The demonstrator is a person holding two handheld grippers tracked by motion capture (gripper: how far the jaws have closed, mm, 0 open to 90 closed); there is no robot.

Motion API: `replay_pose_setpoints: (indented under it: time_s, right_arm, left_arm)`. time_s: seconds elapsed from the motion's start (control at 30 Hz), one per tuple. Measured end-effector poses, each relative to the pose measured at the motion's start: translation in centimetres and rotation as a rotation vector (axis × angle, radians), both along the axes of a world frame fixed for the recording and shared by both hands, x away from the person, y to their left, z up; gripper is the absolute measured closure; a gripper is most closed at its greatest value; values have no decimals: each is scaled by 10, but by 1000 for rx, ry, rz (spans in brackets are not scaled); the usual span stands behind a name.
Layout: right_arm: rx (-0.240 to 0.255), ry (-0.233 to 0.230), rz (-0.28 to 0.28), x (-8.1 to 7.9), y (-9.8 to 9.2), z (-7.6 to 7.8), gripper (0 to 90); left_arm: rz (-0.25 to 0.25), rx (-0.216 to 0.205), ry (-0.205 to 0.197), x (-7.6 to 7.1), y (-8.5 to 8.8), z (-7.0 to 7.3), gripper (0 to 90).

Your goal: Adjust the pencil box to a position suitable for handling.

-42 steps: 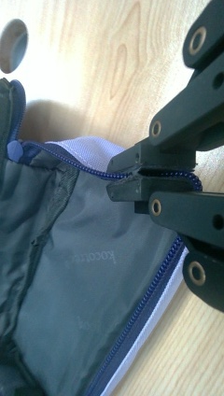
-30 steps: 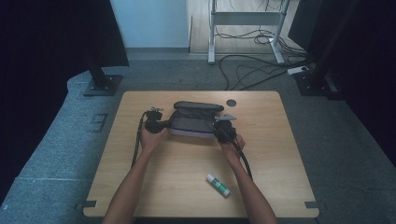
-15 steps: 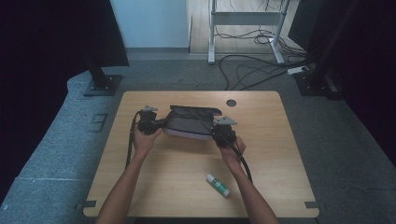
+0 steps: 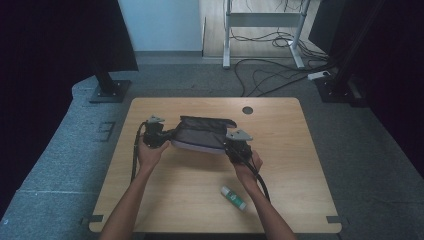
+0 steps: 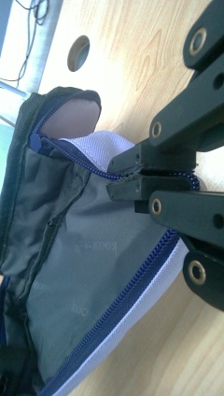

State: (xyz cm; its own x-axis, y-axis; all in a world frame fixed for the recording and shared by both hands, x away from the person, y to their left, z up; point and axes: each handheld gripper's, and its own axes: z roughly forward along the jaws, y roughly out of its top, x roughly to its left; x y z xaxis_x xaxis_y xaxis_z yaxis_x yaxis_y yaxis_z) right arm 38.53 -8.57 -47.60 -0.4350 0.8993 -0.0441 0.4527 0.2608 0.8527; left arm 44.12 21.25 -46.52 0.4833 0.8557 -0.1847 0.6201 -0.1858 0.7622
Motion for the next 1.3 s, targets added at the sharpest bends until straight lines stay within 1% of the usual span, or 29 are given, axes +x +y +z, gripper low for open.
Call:
replay_pose_setpoints:
  time_s: [0.13, 0.2, 0.3, 0.4, 0.6, 0.73, 0.8, 0.83, 0.9, 1.03, 1.1, 1.2, 1.3]
  right_arm:
    - [-1, -14, 11, -7, 3, 3, 869]
    - [8, -20, 15, -11, 3, 4, 869]
    - [15, -26, 22, -15, 3, 5, 869]
    - [19, -35, 27, -20, 4, 5, 869]
    - [21, -30, 41, -29, 5, 0, 869]
    - [24, -27, 54, -35, 6, -5, 869]
    - [23, -16, 60, -37, 7, -9, 868]
    - [19, -3, 67, -38, 7, -13, 867]
    - [20, 5, 69, -39, 8, -16, 866]
    - [8, 39, 87, -39, 10, -28, 858]
    - [5, 52, 95, -39, 11, -32, 855]
    - [-3, 67, 106, -40, 11, -36, 848]
    - [-4, 95, 118, -40, 12, -42, 838]
  left_arm:
    - [-7, -9, -6, -5, 4, 1, 873]
    - [-13, -13, -10, -9, 5, 3, 873]
    - [-19, -11, -24, -14, 7, 5, 873]
    - [-25, -10, -27, -19, 9, 6, 873]
    - [-39, -7, -24, -29, 12, 1, 873]
    - [-43, -7, -17, -37, 14, -6, 872]
    - [-44, -8, -14, -39, 16, -10, 872]
    - [-43, -8, -12, -40, 16, -12, 872]
    - [-42, -1, -6, -41, 16, -17, 871]
    - [-38, 4, 16, -40, 18, -27, 870]
    - [-40, 1, 31, -41, 19, -32, 870]
    - [-41, 3, 42, -41, 20, -38, 868]
    - [-39, 3, 56, -42, 21, -42, 864]
